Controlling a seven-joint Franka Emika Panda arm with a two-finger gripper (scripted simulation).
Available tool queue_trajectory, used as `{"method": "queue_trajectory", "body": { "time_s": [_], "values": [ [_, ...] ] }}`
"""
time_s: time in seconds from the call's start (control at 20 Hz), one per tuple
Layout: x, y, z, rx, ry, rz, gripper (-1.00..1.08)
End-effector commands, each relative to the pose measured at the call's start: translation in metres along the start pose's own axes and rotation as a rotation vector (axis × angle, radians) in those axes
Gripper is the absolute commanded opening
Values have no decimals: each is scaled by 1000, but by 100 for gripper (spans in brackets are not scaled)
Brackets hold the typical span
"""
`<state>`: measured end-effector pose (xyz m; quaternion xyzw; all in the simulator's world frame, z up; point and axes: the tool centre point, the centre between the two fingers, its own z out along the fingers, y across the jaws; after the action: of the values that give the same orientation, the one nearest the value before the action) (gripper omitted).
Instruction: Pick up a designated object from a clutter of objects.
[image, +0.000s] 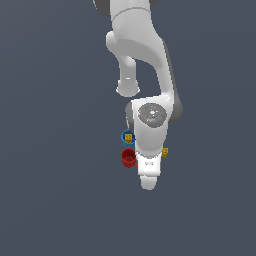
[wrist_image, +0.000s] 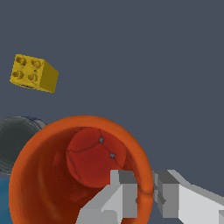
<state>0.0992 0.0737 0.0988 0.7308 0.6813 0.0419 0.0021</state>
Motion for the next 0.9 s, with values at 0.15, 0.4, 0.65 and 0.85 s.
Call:
{"method": "queue_trajectory", "body": {
  "time_s": [0.15,0.4,0.65,0.85],
  "values": [
    [2,-12,-36,-3,-1,0,-100],
    [4,-28,-80,-3,-2,0,-100],
    [6,-45,-127,-3,-2,0,-100],
    [9,-59,-167,-2,-2,-1,-100]
  ]
}}
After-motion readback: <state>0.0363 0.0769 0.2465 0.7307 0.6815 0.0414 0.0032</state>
